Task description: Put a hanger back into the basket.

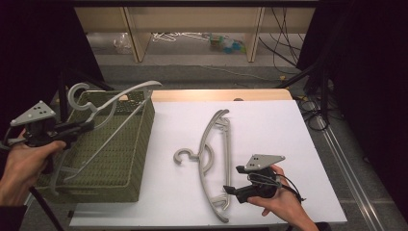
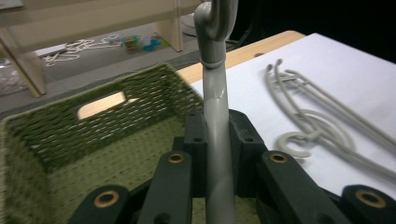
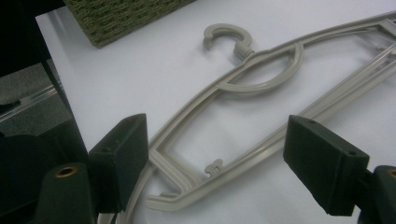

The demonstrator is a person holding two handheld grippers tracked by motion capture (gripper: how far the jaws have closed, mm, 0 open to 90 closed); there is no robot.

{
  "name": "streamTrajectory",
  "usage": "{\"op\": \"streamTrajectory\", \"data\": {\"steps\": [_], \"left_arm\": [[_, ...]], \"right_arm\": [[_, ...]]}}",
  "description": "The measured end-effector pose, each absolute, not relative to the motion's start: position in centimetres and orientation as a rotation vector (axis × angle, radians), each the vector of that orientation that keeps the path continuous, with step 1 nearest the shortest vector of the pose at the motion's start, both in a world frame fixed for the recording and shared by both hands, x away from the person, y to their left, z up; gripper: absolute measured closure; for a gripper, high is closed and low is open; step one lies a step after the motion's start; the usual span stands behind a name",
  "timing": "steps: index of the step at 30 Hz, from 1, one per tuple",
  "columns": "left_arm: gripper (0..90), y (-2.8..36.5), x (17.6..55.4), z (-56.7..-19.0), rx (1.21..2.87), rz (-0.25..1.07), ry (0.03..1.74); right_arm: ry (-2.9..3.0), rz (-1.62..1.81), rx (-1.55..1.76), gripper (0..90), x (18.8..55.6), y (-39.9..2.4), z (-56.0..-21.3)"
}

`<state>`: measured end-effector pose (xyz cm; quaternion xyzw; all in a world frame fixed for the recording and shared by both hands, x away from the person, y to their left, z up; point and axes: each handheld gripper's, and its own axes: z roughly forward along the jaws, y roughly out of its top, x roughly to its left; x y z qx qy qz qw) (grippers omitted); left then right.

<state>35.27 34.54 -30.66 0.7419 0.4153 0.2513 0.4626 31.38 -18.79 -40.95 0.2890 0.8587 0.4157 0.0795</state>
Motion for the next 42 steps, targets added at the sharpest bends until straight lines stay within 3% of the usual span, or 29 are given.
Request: {"op": "streamTrajectory", "data": {"steps": [22, 42], "left_arm": [[78.9, 38.1, 38.2, -32.6, 1.910, 0.679, 1.077], [78.6, 38.4, 40.0, -35.8, 2.057, 0.618, 1.107]], "right_arm": [[2.580, 1.241, 0.876, 23.5, 31.5, -18.8, -41.2], [2.581, 1.239, 0.879, 23.9, 31.6, -18.9, -41.2]]}}
